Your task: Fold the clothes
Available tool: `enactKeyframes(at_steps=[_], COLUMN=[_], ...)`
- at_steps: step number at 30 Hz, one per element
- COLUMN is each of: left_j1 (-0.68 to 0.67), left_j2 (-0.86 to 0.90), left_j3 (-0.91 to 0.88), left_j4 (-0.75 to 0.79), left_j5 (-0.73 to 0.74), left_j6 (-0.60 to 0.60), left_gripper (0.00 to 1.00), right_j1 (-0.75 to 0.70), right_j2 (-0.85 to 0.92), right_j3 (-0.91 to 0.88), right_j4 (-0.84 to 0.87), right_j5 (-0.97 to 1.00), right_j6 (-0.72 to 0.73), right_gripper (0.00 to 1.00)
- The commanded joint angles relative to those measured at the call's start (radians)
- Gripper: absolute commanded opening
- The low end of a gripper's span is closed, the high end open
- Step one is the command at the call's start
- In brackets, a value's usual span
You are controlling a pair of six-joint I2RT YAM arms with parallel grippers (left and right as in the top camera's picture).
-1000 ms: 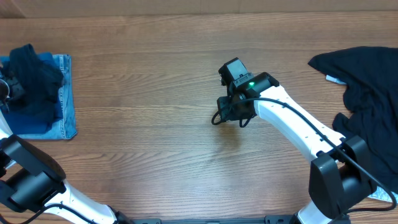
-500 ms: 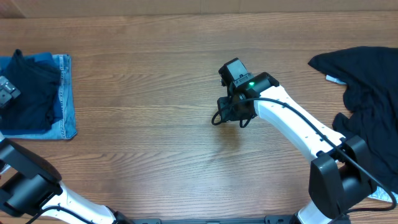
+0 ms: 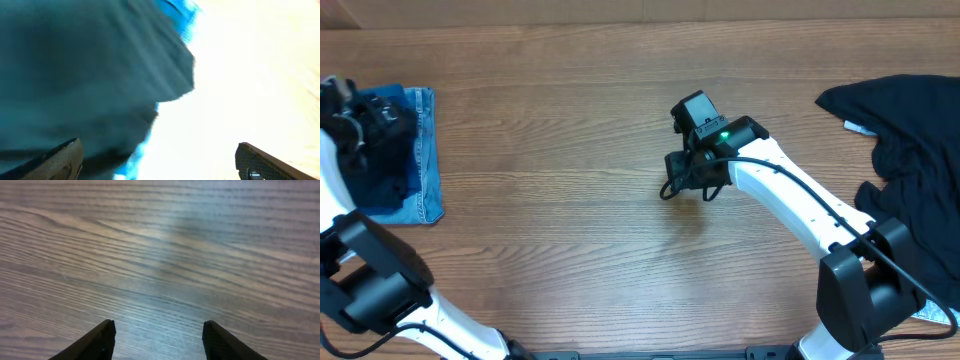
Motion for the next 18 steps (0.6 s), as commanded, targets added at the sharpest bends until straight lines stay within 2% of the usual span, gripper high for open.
enactKeyframes(at_steps=[1,10,13,18], left_j1=[-0.051,-0.155,-0.192,-0.230], left_j2=[-0.003,-0.018,-0.018,-0.018], left_j3=[0.027,0.027,0.027,0.014], left_j4=[-0.034,-0.017,-0.007,0.003], left_j5=[0.054,-0.182,-0.346,-0.589], left_j6=[0.020,-0.018,-0.063,-0.042], left_gripper=[1.00,1.00,1.00,1.00], right_j1=[-0.003,-0.003,-0.003,-0.003], right_j2=[-0.001,-0.001,-0.001,-0.001], right_j3=[0.003,0.003,0.003,0.003], right_j4=[0.013,0.013,0.008,-0.003], right_j5=[0.000,0.000,-0.001,0.000], right_j6=[-0.029,-0.029,-0.029,-0.029], right_gripper=[0.66,0.67,0.67,0.67])
